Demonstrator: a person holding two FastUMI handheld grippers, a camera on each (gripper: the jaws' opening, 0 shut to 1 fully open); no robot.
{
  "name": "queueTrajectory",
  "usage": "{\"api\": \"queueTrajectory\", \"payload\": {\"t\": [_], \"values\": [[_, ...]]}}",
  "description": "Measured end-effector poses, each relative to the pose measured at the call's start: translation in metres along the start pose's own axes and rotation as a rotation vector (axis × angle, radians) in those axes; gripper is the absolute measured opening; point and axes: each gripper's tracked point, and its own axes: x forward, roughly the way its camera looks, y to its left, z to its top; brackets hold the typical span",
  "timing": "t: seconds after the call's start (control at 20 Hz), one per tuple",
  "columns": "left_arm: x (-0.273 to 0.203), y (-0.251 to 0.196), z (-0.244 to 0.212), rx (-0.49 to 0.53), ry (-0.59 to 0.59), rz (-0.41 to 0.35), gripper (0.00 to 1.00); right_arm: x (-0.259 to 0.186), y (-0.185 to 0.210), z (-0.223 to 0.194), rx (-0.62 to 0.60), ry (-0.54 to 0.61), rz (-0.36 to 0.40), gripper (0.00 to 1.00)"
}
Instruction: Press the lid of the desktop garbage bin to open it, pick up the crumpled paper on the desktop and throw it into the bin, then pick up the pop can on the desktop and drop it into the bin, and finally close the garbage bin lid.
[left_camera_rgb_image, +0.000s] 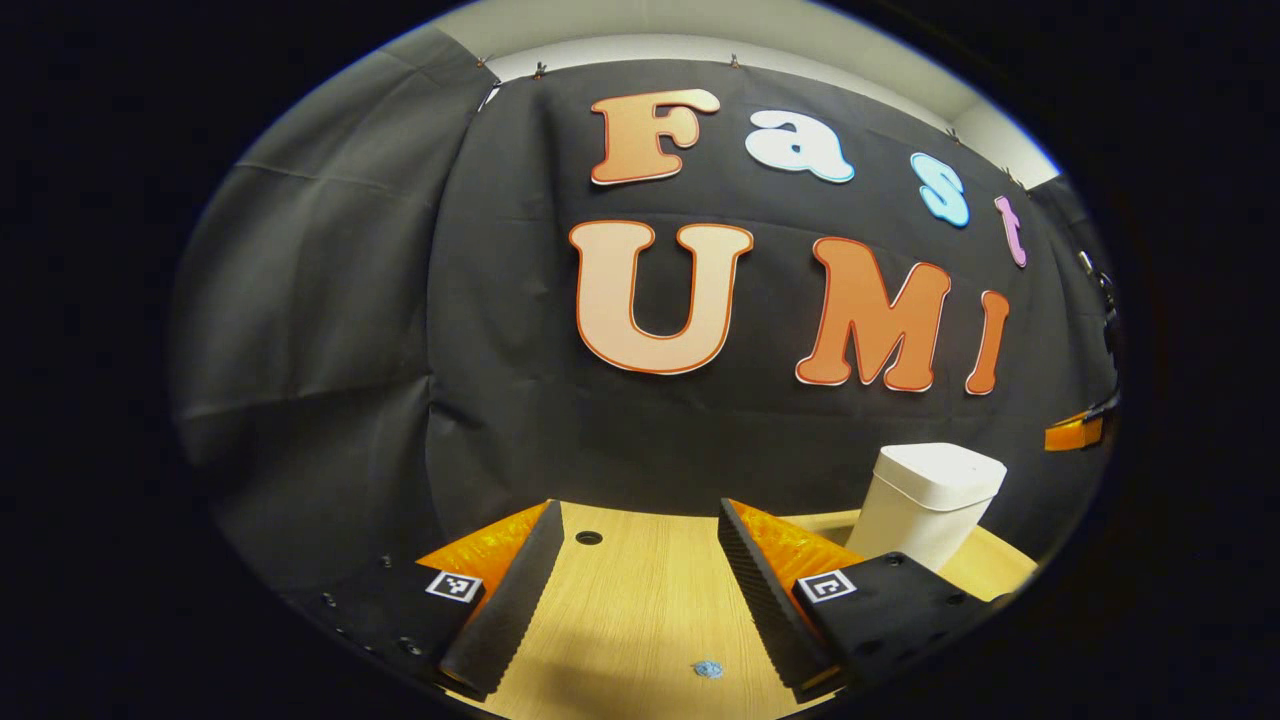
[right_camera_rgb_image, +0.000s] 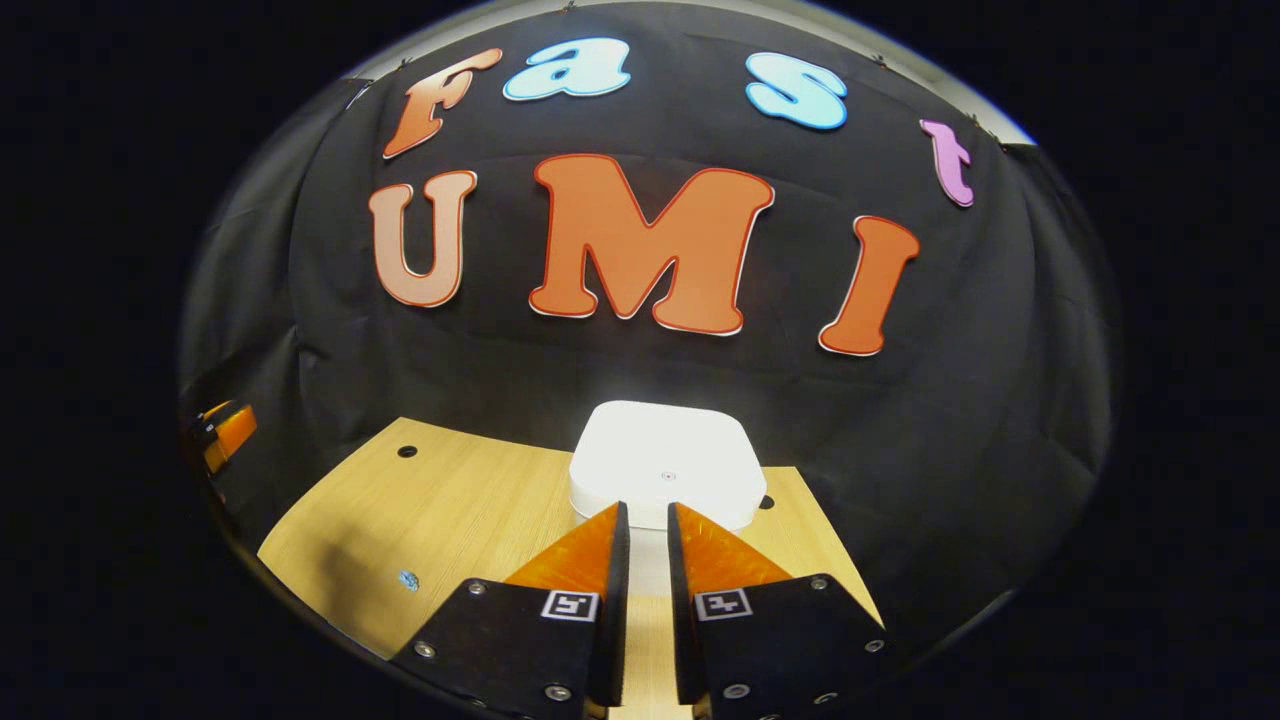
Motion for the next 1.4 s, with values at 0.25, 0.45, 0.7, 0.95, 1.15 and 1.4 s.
{"api": "queueTrajectory", "payload": {"t": [0.25, 0.45, 0.7, 0.95, 1.15, 1.4], "values": [[0.004, 0.009, -0.008, 0.001, 0.016, 0.025, 0.99, 0.030, -0.032, 0.015, -0.058, 0.095, -0.005, 0.01], [0.003, 0.016, -0.015, -0.004, 0.027, 0.046, 0.98, 0.061, -0.040, 0.019, -0.069, 0.176, 0.034, 0.01], [0.007, 0.014, -0.017, -0.009, 0.029, 0.046, 0.99, 0.100, -0.039, 0.019, -0.111, 0.270, 0.084, 0.01], [0.007, 0.011, -0.022, 0.010, 0.032, 0.044, 0.98, 0.126, -0.028, 0.011, -0.101, 0.342, 0.136, 0.01], [0.005, 0.016, -0.025, 0.014, 0.039, 0.052, 0.99, 0.139, -0.021, -0.003, -0.131, 0.383, 0.147, 0.01], [0.004, 0.022, -0.035, 0.004, 0.049, 0.065, 0.98, 0.150, -0.021, -0.018, -0.144, 0.427, 0.145, 0.01]]}}
